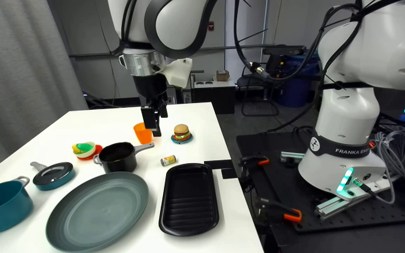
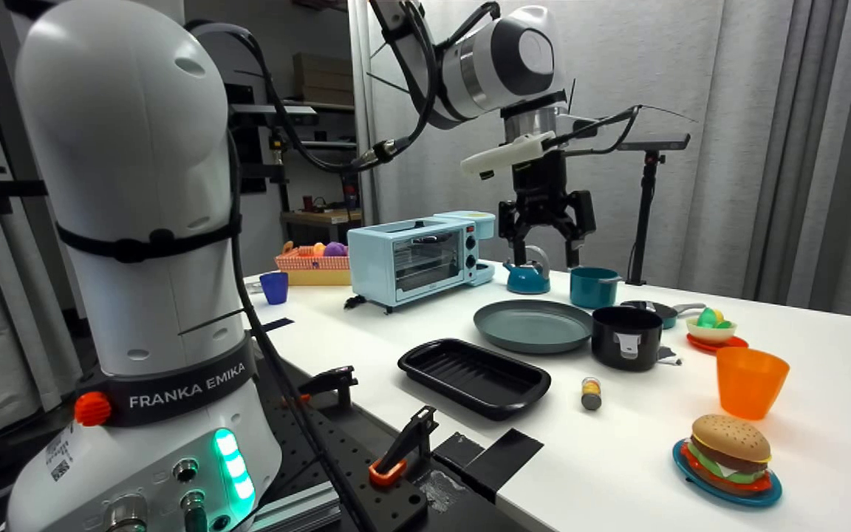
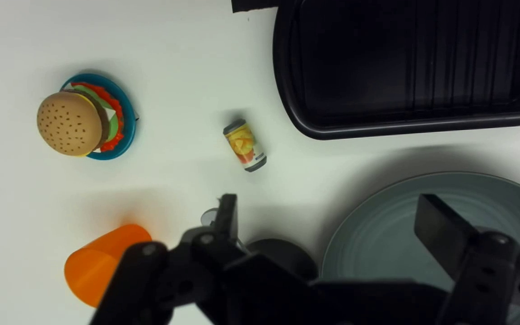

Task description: Pour out the potato chips from the black measuring cup and put them on the grey plate

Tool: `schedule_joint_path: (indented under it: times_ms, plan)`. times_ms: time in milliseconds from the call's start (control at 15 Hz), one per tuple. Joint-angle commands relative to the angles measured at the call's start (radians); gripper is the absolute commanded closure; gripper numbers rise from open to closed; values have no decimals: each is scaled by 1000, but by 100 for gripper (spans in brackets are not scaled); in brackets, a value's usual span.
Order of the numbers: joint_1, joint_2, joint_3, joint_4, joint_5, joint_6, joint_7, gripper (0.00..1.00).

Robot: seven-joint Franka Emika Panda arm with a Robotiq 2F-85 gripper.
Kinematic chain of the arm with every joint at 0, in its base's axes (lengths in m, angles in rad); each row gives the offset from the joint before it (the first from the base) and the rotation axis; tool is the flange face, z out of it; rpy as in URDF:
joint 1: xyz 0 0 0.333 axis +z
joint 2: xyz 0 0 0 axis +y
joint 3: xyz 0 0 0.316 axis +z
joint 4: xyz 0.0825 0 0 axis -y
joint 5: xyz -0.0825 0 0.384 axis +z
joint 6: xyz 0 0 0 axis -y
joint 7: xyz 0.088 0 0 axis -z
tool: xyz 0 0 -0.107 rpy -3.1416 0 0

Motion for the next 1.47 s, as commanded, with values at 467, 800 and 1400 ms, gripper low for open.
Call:
schedule_joint_path:
  times_ms: [467,800,1400]
  plan:
    - [-4,90,-29,49,-16,-13,-95,0]
    - [-17,148,-62,88,-34,-8,-211,0]
    - [-19,305,-75,224,-35,33,-287,0]
